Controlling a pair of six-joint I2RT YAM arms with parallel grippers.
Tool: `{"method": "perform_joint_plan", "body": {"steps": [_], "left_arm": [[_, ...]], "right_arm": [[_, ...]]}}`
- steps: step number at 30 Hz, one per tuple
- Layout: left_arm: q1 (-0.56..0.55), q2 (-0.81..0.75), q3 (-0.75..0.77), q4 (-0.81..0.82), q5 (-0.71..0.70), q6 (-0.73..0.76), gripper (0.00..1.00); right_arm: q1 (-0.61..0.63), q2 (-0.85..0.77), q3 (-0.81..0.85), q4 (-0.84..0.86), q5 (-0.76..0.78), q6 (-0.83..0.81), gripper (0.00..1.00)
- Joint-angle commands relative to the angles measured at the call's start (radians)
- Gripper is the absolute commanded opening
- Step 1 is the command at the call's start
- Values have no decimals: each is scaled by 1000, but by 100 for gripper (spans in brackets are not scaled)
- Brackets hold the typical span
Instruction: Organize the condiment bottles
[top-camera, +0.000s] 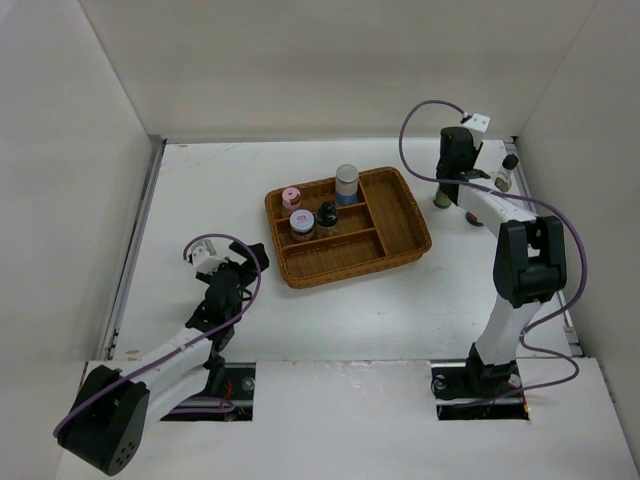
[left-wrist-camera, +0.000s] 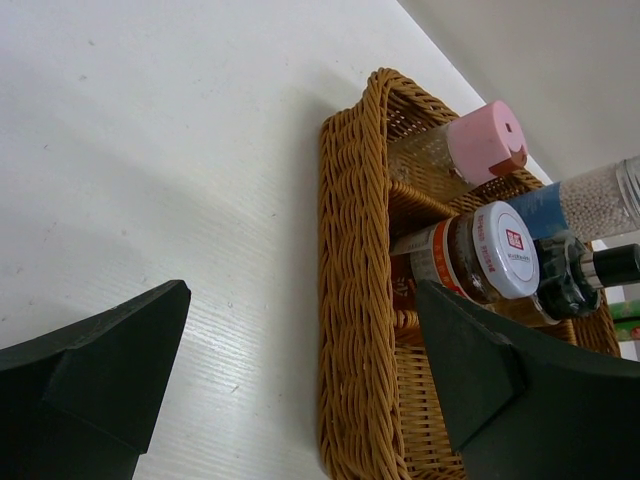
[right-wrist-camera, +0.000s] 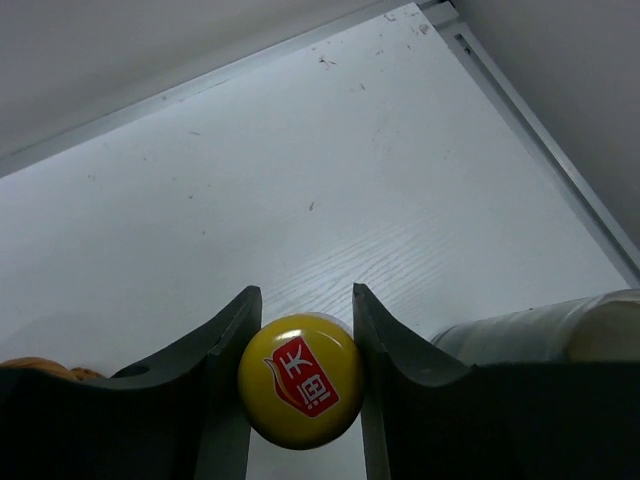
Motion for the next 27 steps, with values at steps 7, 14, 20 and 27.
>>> {"method": "perform_joint_plan", "body": {"steps": [7, 14, 20, 27], "left_arm": [[-3, -8, 8, 56, -4, -4, 100], [-4, -9, 8, 56, 1, -6, 100], [-1, -32, 3, 53, 6, -6, 100], [2, -40, 2, 52, 13, -6, 100]], "right_arm": [[110, -252, 12, 142, 115, -146, 32], [319, -432, -143, 196, 68, -106, 32], [483, -402, -142, 240, 21, -28, 33], [565, -302, -103, 285, 15, -3, 33]]}}
